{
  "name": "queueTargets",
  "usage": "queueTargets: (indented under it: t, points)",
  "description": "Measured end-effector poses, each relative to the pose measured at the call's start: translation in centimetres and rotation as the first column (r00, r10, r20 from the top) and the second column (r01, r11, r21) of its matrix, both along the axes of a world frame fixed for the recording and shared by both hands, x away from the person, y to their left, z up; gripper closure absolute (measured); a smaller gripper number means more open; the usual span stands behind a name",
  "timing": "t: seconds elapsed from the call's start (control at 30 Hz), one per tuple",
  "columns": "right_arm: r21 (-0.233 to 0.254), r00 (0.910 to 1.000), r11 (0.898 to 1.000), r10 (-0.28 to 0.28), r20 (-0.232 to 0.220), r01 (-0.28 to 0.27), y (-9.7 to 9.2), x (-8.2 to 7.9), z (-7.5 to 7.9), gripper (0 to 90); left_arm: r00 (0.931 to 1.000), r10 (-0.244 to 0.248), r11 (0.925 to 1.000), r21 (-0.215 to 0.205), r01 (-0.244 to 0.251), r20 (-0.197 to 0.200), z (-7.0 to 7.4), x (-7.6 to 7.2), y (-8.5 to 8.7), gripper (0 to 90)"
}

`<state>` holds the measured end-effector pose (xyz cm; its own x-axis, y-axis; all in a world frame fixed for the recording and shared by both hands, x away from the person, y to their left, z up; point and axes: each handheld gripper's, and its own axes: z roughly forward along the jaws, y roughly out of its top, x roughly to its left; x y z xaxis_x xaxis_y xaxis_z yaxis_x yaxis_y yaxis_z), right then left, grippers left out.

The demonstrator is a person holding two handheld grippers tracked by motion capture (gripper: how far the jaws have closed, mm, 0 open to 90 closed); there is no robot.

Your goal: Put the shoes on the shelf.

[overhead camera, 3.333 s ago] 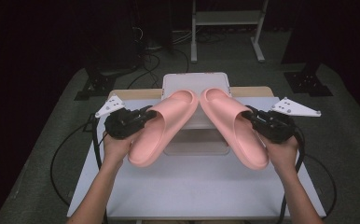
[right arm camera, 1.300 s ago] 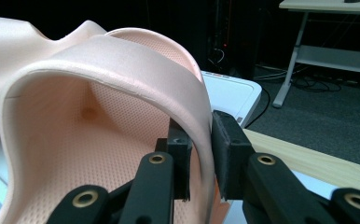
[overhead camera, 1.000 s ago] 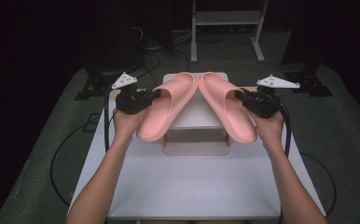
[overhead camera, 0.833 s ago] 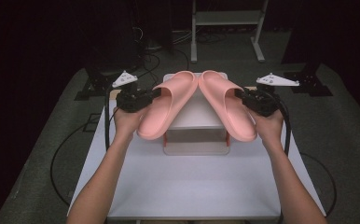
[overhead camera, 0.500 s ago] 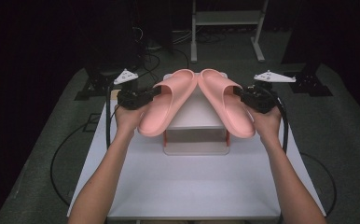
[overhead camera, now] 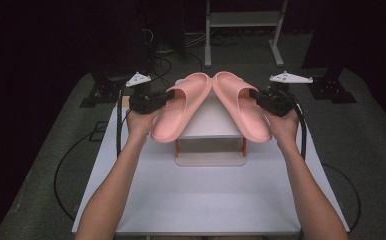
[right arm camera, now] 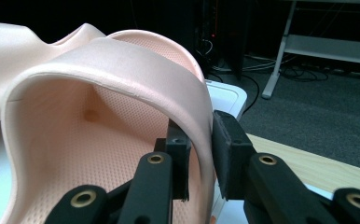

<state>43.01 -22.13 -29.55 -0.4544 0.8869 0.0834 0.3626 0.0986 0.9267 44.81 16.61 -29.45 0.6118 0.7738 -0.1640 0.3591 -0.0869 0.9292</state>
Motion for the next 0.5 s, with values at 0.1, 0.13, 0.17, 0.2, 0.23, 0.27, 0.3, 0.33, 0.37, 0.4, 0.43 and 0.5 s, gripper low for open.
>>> queueTargets:
  t: [0.1, 0.13, 0.17, 0.2, 0.23, 0.27, 0.3, 0.33, 0.37, 0.4, 0.43, 0.5]
  points:
    - [-0.005, 1.0000, 1.000, -0.003, -0.008, 0.003, 0.1, 0.3, -0.2, 76.4, 1.0000, 0.006, 0.9999, 0.009, -0.006, -0.006, 0.0, 0.3, -0.1, 72.7]
    - [-0.004, 0.9999, 1.000, -0.005, -0.016, 0.005, 0.1, 0.4, -0.2, 76.3, 0.9999, 0.008, 1.0000, 0.005, -0.007, -0.010, 0.0, 0.5, -0.2, 72.5]
    - [-0.003, 0.9998, 1.000, -0.008, -0.020, 0.007, 0.1, 0.6, -0.3, 76.2, 0.9999, 0.008, 0.9999, 0.008, -0.008, -0.013, 0.0, 0.6, -0.2, 72.3]
    - [-0.002, 0.9998, 1.000, -0.007, -0.020, 0.007, 0.1, 0.7, -0.3, 76.2, 0.9998, 0.009, 0.9999, 0.010, -0.009, -0.017, 0.0, 0.7, -0.2, 72.2]
    - [0.000, 0.9997, 1.000, -0.010, -0.021, 0.010, 0.1, 0.8, -0.3, 76.1, 0.9998, 0.009, 0.9999, 0.010, -0.009, -0.017, 0.0, 0.7, -0.2, 72.2]
    - [0.002, 0.9997, 1.000, -0.012, -0.022, 0.012, 0.2, 0.8, -0.3, 76.0, 0.9995, 0.015, 0.9999, -0.003, -0.015, -0.027, 0.0, 1.0, -0.3, 72.1]
    - [0.004, 0.9996, 1.000, -0.012, -0.024, 0.012, 0.2, 0.9, -0.3, 75.8, 0.9993, 0.020, 0.9998, -0.008, -0.020, -0.033, 0.0, 1.1, -0.4, 71.8]
    - [0.004, 0.9996, 1.000, -0.011, -0.026, 0.012, 0.2, 1.0, -0.3, 75.6, 0.9991, 0.023, 0.9997, -0.009, -0.023, -0.036, 0.0, 1.2, -0.4, 71.5]
    - [0.004, 0.9995, 1.000, -0.013, -0.028, 0.013, 0.2, 1.1, -0.2, 75.2, 0.9990, 0.025, 0.9997, -0.005, -0.025, -0.038, 0.1, 1.3, -0.5, 71.1]
    - [0.002, 0.9995, 1.000, -0.013, -0.028, 0.013, 0.2, 1.1, -0.2, 75.0, 0.9987, 0.029, 0.9996, -0.005, -0.029, -0.042, 0.1, 1.3, -0.6, 70.8]
    - [0.001, 0.9994, 1.000, -0.014, -0.030, 0.014, 0.3, 1.2, -0.2, 74.9, 0.9987, 0.030, 0.9995, 0.000, -0.030, -0.042, 0.1, 1.4, -0.7, 70.6]
    - [0.000, 0.9993, 1.000, -0.015, -0.033, 0.015, 0.3, 1.3, -0.2, 74.7, 0.9985, 0.033, 0.9995, 0.003, -0.033, -0.044, 0.1, 1.4, -0.7, 70.5]
